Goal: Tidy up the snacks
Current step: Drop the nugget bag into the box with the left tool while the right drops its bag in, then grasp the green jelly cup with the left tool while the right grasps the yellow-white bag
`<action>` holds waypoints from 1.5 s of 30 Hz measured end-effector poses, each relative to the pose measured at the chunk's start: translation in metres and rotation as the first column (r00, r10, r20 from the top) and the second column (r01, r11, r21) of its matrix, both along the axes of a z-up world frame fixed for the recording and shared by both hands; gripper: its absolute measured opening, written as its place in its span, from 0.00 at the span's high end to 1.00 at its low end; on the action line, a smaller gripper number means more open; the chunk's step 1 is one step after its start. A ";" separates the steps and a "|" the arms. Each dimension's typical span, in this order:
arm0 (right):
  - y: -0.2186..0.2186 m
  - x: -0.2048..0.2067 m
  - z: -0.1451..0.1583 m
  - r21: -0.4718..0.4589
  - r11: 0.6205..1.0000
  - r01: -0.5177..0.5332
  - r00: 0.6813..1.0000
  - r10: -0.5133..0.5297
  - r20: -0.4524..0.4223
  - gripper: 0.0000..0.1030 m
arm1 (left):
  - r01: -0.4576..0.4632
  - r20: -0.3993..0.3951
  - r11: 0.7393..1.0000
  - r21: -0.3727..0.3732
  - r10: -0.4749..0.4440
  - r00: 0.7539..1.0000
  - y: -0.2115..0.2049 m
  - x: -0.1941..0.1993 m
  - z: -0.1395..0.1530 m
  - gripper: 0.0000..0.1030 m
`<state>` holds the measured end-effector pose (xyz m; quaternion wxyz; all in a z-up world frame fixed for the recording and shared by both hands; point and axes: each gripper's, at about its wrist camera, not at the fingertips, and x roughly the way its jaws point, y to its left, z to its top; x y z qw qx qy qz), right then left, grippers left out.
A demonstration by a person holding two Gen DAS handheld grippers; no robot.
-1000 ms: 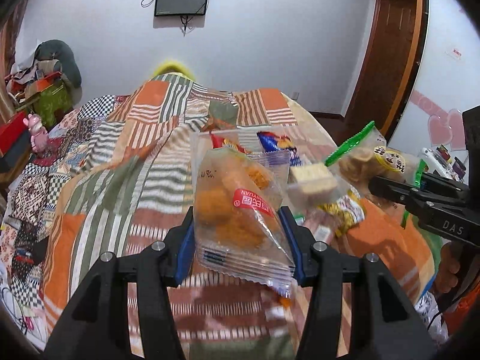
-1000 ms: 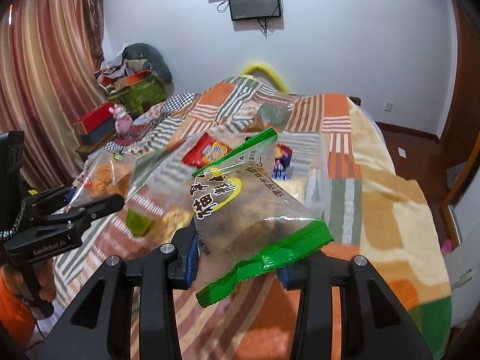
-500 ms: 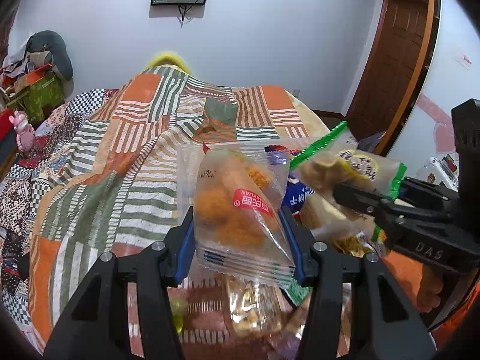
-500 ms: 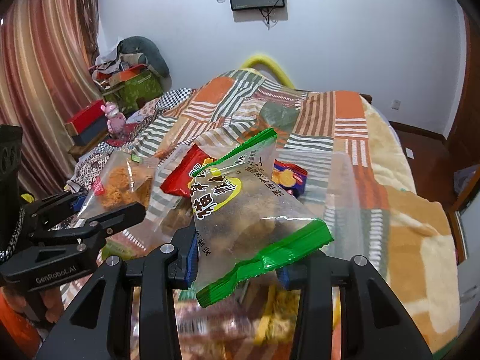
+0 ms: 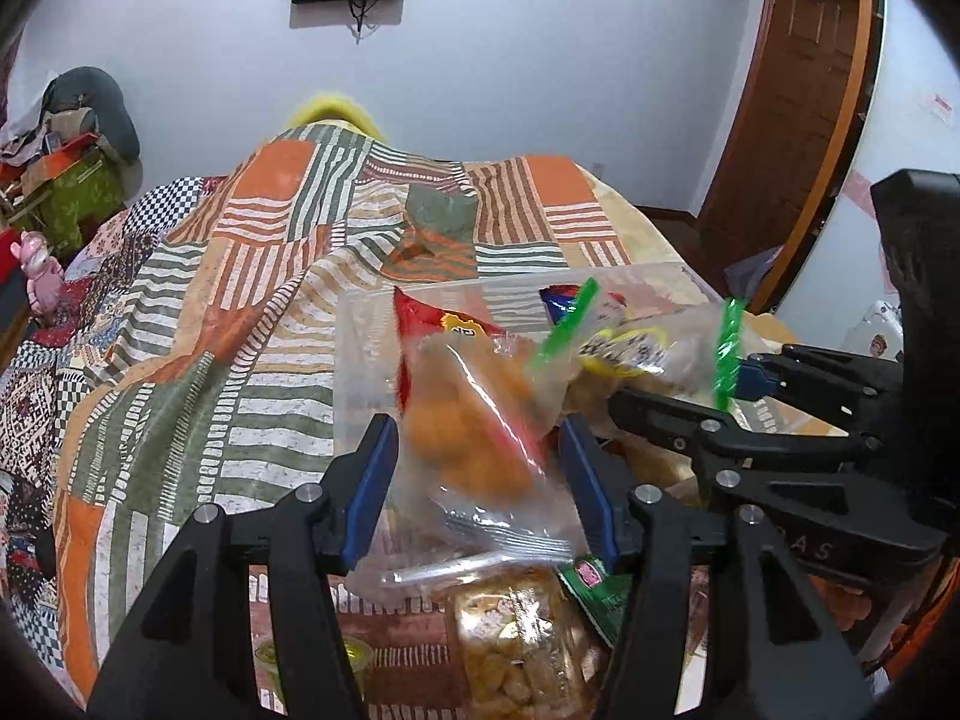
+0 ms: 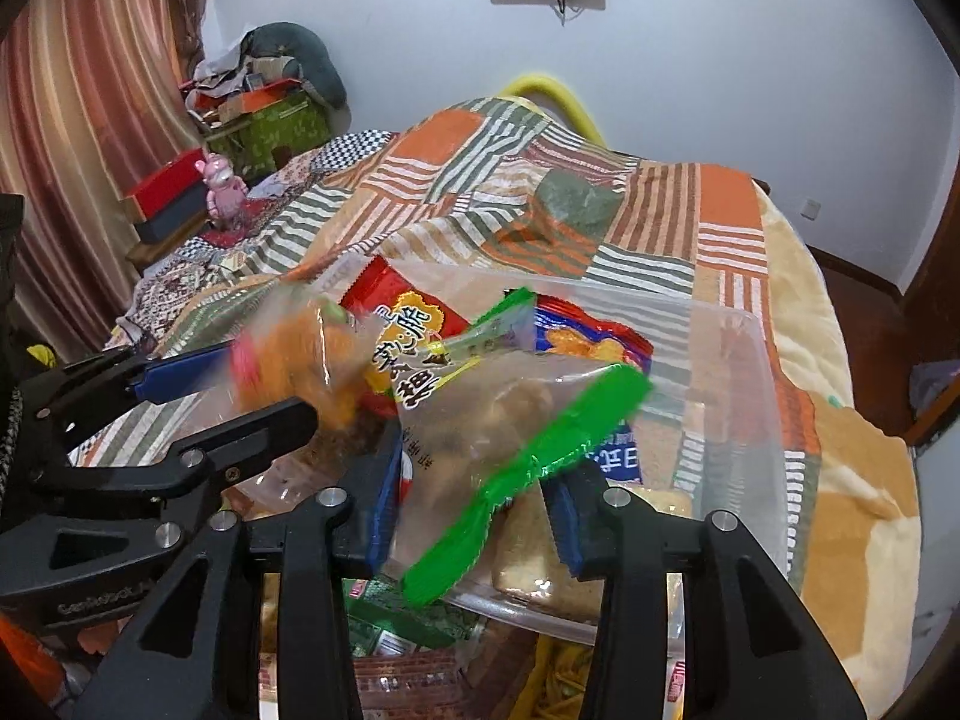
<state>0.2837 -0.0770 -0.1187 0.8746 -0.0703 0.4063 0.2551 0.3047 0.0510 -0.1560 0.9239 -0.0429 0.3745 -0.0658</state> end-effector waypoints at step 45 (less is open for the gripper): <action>-0.082 -0.047 -0.047 -0.099 0.989 0.110 0.985 -0.122 -0.121 0.25 | -0.104 -0.217 0.995 0.015 0.104 0.971 0.074 -0.068 -0.084 0.34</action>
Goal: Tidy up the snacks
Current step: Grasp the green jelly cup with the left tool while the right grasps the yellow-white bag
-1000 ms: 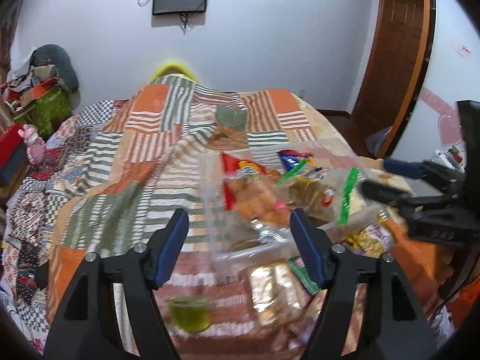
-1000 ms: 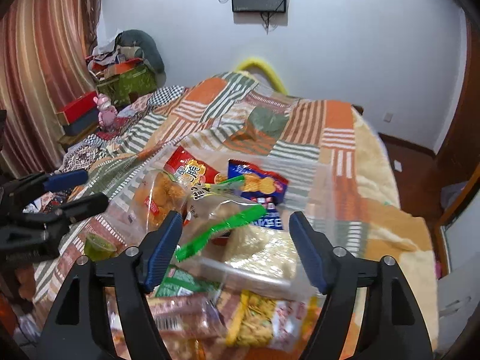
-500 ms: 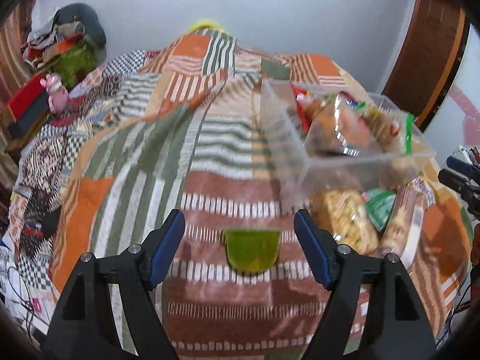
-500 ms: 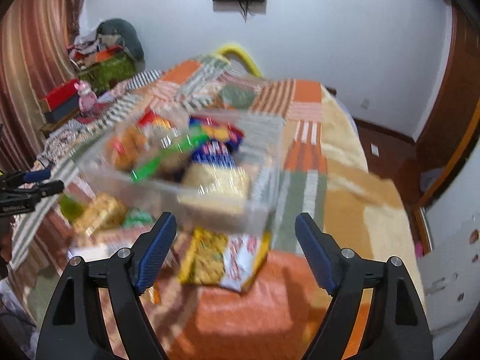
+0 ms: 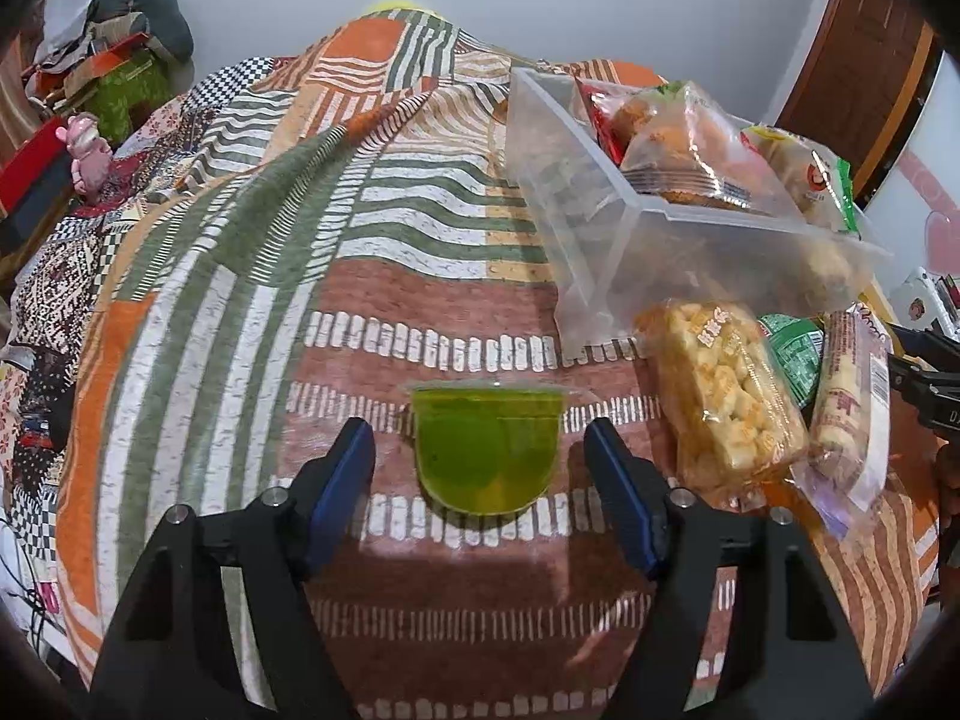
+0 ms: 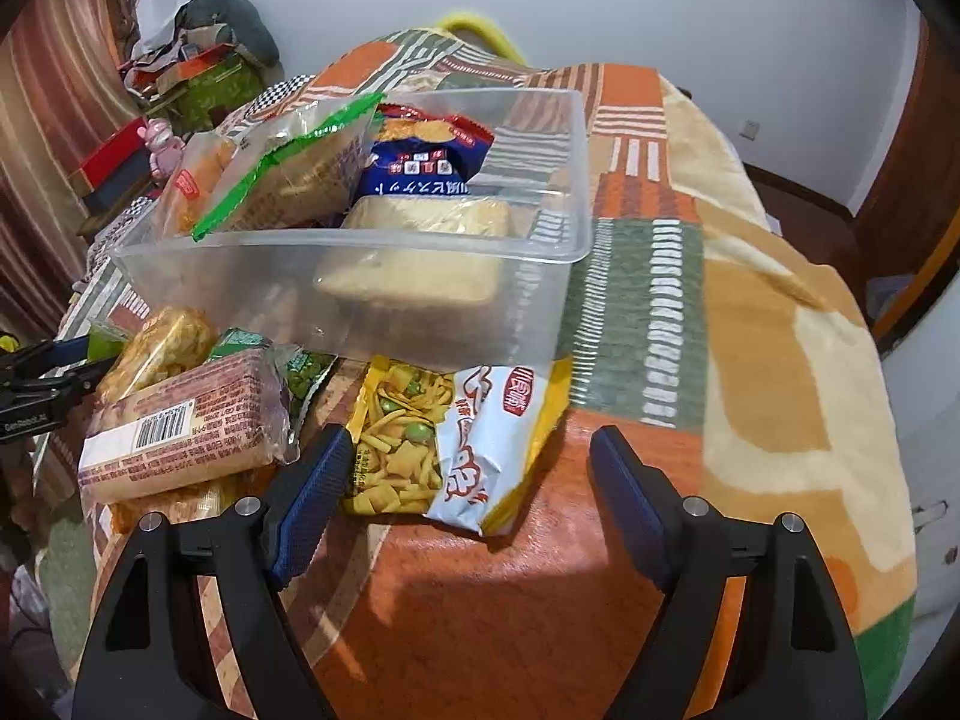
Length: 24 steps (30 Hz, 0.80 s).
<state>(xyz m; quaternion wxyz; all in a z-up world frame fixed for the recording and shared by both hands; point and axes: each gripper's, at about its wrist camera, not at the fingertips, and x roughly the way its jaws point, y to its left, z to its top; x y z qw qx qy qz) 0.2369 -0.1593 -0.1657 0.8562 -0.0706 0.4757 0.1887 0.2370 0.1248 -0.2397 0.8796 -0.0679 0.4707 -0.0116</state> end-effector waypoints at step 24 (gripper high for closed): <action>-0.019 -0.017 0.018 0.050 0.999 0.011 0.999 -0.013 0.039 0.79 | -0.021 0.128 1.000 0.022 0.018 0.992 -0.005 -0.023 0.055 0.56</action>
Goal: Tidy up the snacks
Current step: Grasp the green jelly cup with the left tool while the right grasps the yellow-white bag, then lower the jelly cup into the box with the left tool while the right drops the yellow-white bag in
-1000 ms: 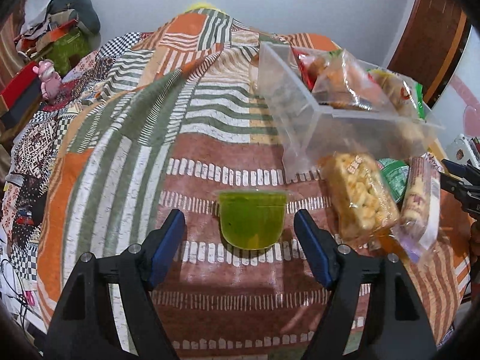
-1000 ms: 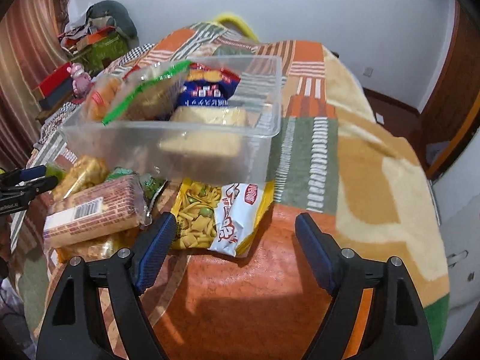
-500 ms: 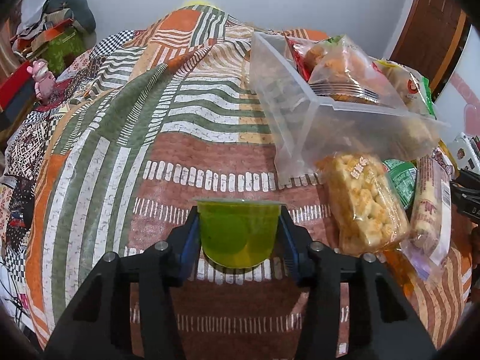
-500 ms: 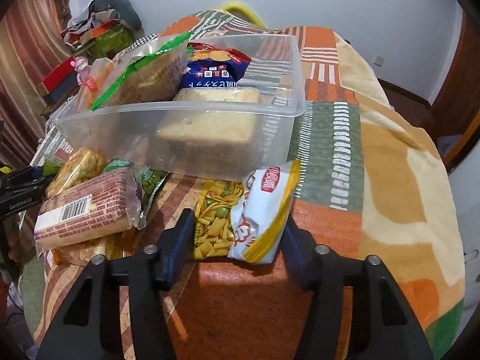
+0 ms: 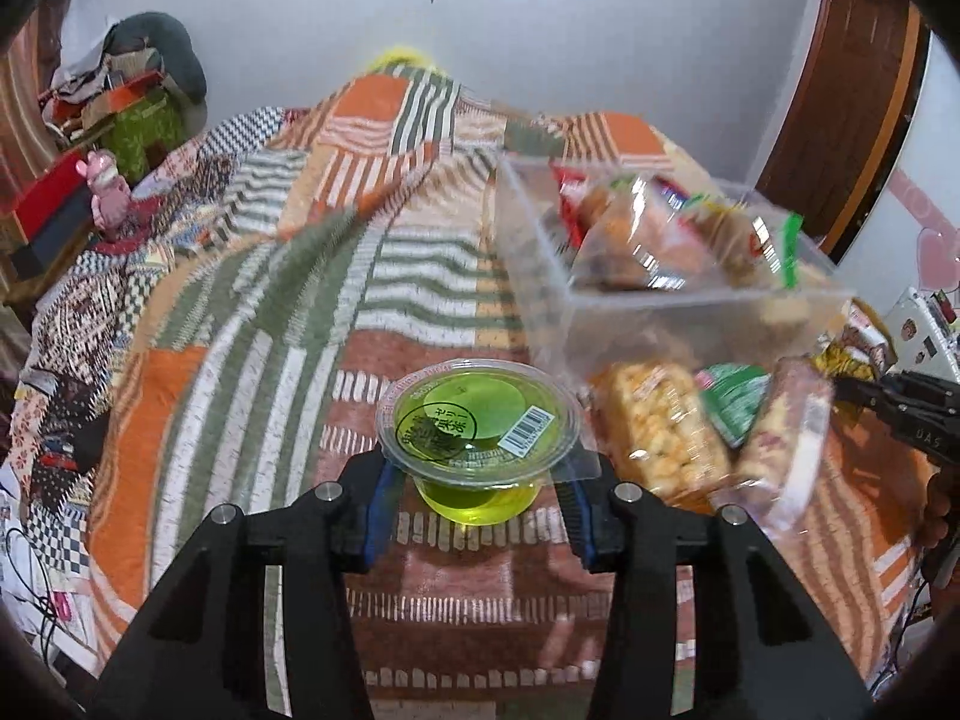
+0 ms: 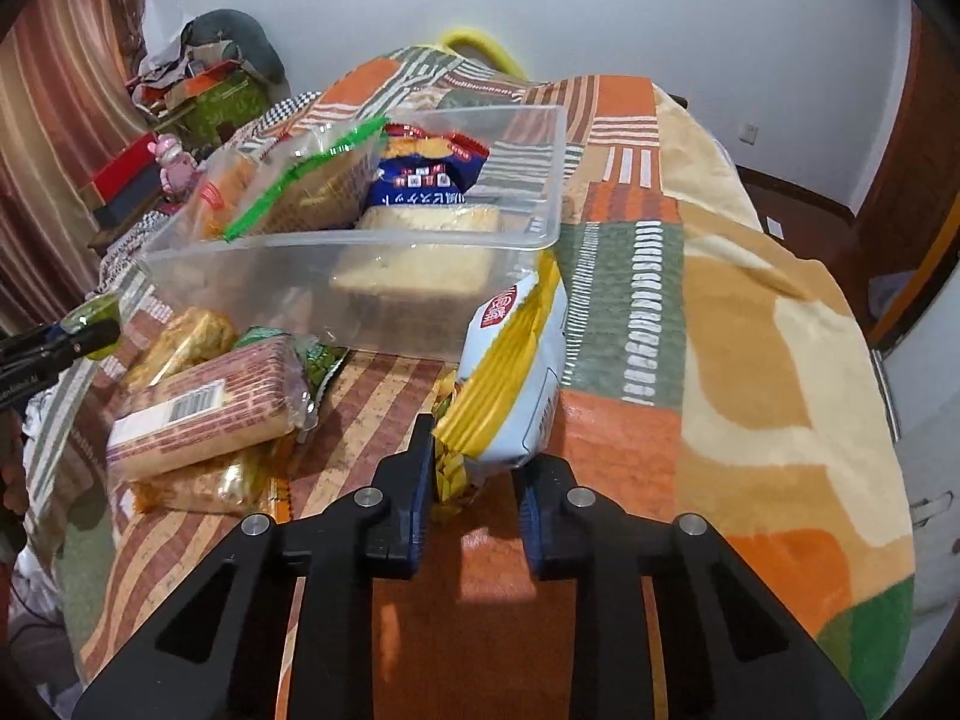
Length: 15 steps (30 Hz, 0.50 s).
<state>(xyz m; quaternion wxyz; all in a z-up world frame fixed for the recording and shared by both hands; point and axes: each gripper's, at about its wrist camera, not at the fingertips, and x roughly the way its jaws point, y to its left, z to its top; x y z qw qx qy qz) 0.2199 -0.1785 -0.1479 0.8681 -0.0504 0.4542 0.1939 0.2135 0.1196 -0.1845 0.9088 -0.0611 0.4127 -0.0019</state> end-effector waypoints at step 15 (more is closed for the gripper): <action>-0.008 -0.003 0.058 0.070 0.998 0.004 0.986 -0.016 0.164 0.81 | 0.073 0.149 0.997 -0.006 -0.072 0.986 -0.039 0.009 0.065 0.56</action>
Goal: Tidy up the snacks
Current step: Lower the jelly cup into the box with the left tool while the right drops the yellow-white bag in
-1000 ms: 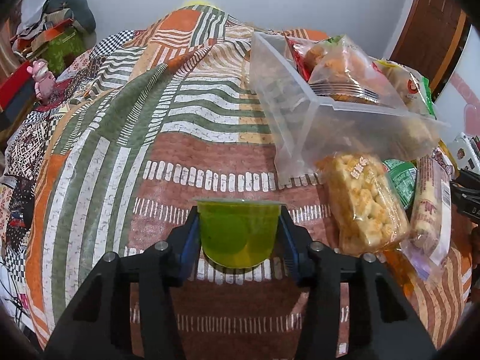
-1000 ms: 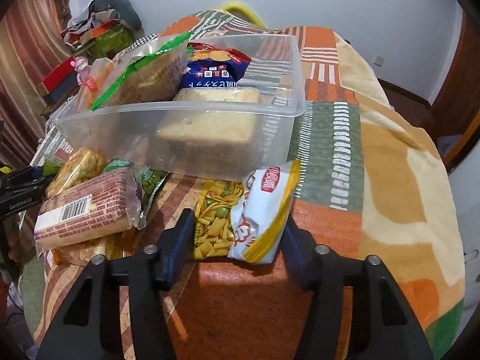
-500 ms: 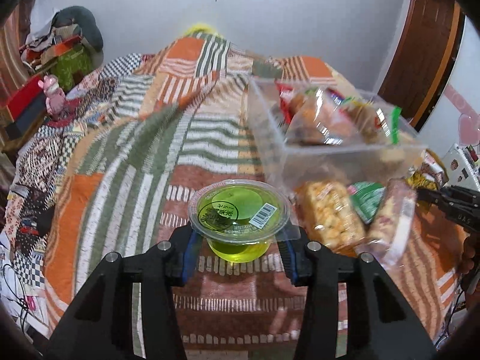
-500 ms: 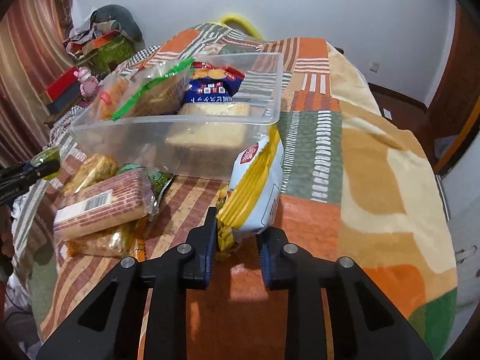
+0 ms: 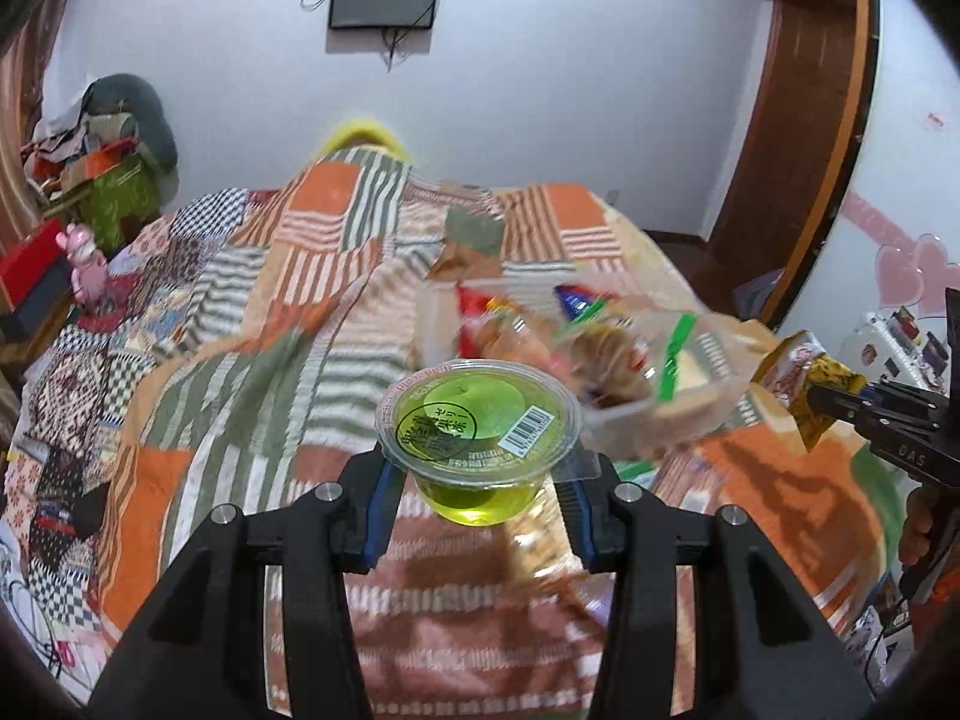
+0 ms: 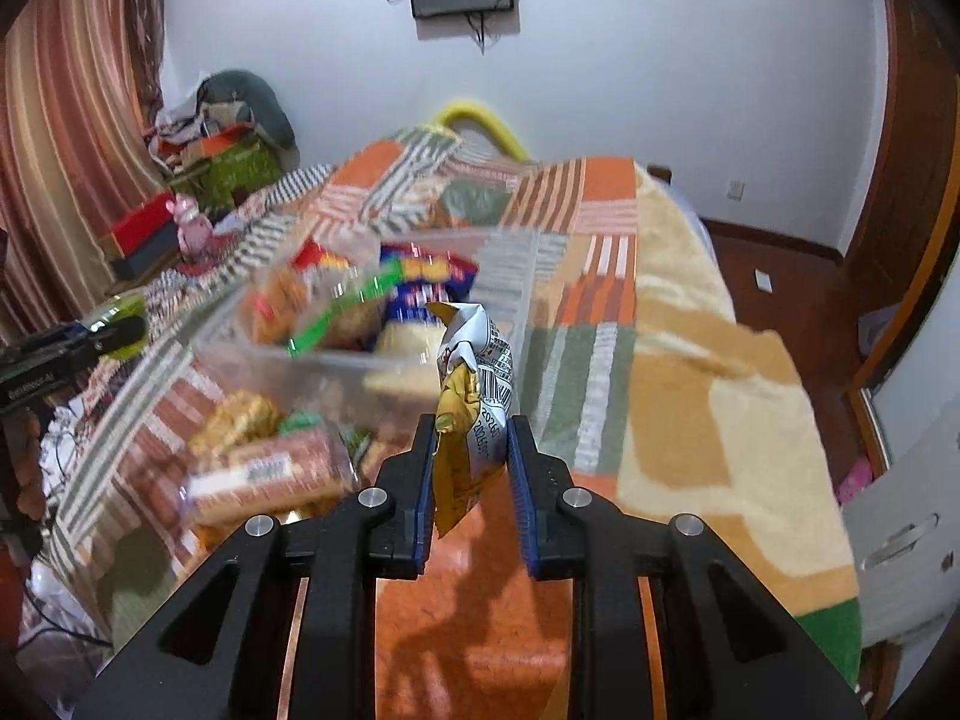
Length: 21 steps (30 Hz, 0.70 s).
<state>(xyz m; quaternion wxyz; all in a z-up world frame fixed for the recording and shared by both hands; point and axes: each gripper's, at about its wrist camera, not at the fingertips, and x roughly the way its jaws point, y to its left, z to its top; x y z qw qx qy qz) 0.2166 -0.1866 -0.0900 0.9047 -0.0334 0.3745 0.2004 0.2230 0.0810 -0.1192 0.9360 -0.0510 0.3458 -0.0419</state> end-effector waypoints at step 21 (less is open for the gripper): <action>0.034 0.070 -0.008 0.027 1.000 -0.003 1.000 0.002 0.018 0.84 | 0.082 -0.011 0.997 0.000 -0.082 0.997 -0.059 0.103 -0.005 0.55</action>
